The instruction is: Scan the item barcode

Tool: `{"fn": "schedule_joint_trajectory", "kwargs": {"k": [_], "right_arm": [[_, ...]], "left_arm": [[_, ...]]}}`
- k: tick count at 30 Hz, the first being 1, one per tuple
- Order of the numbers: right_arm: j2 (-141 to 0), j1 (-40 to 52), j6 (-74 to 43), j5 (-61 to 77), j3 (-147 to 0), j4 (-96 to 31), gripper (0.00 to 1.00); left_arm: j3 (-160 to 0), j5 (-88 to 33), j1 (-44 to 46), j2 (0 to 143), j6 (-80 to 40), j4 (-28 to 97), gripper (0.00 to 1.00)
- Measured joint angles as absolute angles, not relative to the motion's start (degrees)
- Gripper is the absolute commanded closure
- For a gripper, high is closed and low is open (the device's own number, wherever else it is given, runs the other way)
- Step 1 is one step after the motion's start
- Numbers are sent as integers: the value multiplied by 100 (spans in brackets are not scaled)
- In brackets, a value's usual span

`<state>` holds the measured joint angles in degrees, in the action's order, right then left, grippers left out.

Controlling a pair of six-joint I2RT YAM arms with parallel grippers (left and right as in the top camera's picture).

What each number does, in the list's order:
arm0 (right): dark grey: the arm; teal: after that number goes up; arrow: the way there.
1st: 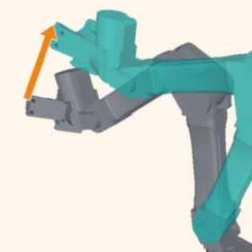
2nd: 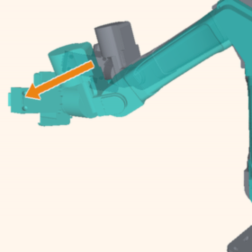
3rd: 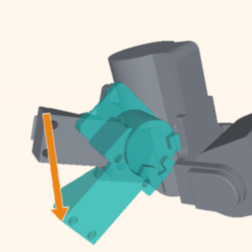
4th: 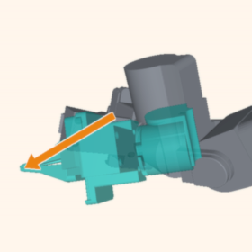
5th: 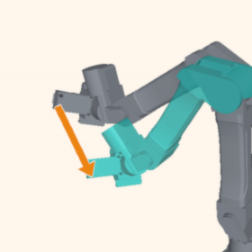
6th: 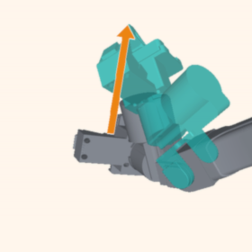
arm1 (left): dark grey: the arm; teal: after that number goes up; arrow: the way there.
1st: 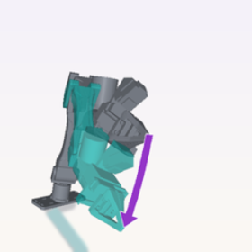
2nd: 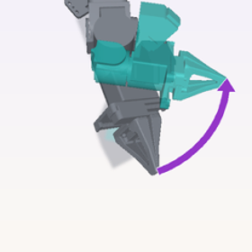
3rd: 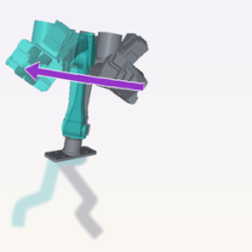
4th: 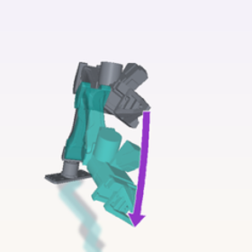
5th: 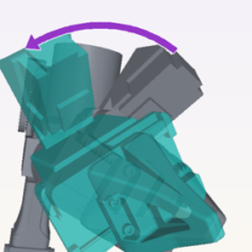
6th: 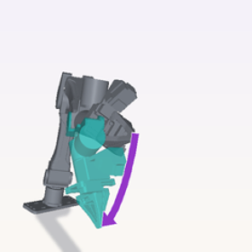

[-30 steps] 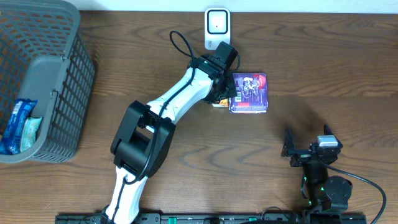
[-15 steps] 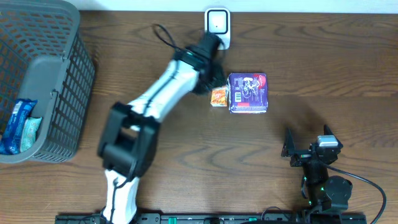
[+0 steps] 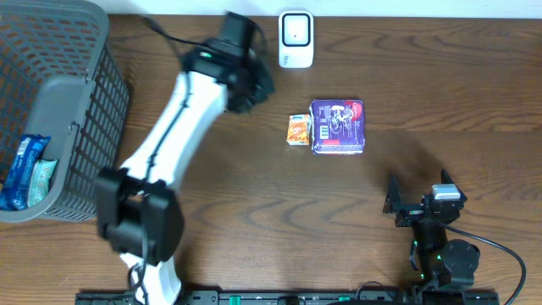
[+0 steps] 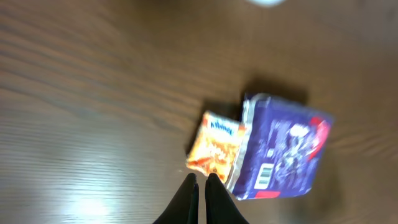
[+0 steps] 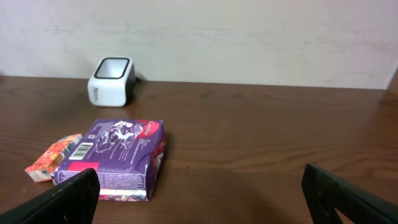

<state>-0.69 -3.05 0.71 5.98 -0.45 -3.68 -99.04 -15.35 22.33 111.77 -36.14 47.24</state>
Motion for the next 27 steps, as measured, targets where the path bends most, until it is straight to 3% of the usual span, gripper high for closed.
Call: {"fn": "schedule_joint_trajectory", "kwargs": {"k": [9, 27], "right_arm": [[-69, -305, 71, 598, -45, -366, 1], [-69, -305, 71, 598, -45, -366, 1]], "left_arm": [[-9841, -1538, 3114, 12092, -3642, 4198, 93], [-9826, -1317, 3468, 12401, -3776, 3376, 93]]}}
